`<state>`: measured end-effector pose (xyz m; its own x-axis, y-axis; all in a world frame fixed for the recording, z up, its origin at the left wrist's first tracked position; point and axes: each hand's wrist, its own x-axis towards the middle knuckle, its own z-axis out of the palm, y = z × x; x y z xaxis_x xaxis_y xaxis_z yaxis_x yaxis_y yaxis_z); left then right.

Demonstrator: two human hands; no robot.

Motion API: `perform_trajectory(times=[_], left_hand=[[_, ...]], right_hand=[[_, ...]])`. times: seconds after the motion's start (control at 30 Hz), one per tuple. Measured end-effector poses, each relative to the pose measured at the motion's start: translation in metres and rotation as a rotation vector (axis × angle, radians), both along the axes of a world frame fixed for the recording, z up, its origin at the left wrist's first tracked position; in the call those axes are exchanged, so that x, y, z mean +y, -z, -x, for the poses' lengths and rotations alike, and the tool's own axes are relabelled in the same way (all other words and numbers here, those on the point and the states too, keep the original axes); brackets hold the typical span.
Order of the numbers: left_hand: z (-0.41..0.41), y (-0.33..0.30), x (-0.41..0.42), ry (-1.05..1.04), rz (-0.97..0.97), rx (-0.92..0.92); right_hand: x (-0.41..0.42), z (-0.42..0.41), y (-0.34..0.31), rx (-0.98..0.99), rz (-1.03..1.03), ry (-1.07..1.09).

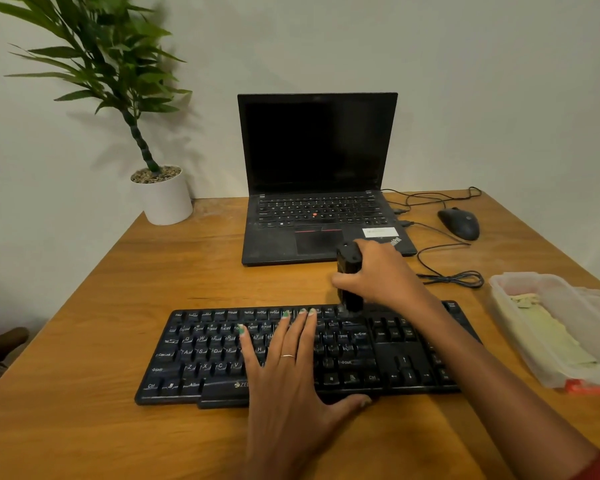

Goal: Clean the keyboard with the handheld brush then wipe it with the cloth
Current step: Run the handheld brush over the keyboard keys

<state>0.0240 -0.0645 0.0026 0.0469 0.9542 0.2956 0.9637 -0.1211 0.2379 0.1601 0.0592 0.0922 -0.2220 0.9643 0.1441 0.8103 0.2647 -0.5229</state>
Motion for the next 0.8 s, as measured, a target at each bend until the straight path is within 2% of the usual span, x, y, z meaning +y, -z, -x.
perform_trajectory(times=[0.1, 0.23, 0.3, 0.37, 0.5, 0.63, 0.8], left_hand=[[0.000, 0.001, 0.000, 0.001, 0.000, 0.001], [0.000, 0.001, 0.000, -0.001, -0.015, -0.002], [0.000, 0.001, 0.000, 0.000, -0.021, 0.003], [0.000, 0.001, 0.000, -0.001, -0.024, 0.005], [0.000, 0.001, 0.001, -0.005, -0.018, 0.007], [0.000, 0.002, 0.001, 0.001, -0.015, -0.001], [0.000, 0.002, 0.001, 0.003, -0.017, 0.004]], right_hand=[[-0.007, 0.005, 0.010, 0.072, -0.073, -0.044], [-0.002, -0.007, 0.002, 0.072, 0.054, -0.027], [-0.003, -0.004, 0.003, 0.028, -0.033, -0.001], [-0.010, 0.002, 0.010, 0.066, -0.103, -0.034], [-0.006, -0.007, 0.000, 0.104, 0.036, -0.044], [-0.010, -0.004, 0.005, 0.134, -0.051, -0.043], [-0.007, -0.011, -0.005, 0.148, 0.082, -0.050]])
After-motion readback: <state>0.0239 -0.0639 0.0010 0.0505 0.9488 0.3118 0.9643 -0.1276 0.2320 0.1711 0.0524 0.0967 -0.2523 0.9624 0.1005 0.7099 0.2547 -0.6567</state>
